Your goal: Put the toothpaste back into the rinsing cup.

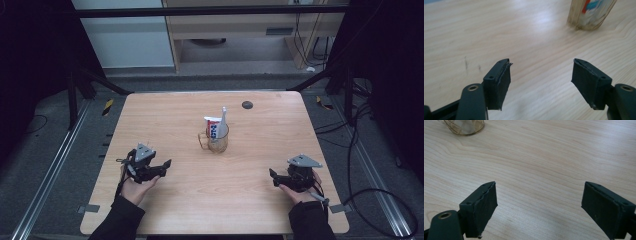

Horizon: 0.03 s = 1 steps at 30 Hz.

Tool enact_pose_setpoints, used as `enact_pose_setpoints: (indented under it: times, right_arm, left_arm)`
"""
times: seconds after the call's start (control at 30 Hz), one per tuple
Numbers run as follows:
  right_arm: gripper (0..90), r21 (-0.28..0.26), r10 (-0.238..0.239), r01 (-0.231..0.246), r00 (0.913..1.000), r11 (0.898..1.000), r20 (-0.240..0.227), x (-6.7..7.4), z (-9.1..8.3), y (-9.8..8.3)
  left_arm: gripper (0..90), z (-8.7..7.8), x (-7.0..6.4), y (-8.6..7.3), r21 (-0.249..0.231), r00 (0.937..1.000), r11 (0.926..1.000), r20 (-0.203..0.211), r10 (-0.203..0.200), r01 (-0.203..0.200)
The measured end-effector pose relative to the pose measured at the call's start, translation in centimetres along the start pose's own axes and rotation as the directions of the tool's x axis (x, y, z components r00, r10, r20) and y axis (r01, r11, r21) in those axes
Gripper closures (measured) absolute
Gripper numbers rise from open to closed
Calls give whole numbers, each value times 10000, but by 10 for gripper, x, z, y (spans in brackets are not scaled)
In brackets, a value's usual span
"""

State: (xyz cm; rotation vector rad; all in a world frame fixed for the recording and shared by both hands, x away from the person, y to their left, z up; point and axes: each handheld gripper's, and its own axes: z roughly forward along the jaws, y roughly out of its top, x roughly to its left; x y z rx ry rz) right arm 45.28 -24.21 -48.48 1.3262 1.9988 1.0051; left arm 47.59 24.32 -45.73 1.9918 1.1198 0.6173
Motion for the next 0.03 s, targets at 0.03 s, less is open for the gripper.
enact_pose_setpoints:
  times: [0.03]
  right_arm:
    - [128, -10, -14, 14, 10000, 10000, -1, 0, 0, 0]
  left_arm:
    - [293, -2, 2, -4, 16, 10000, 10000, -83, -36, 36]
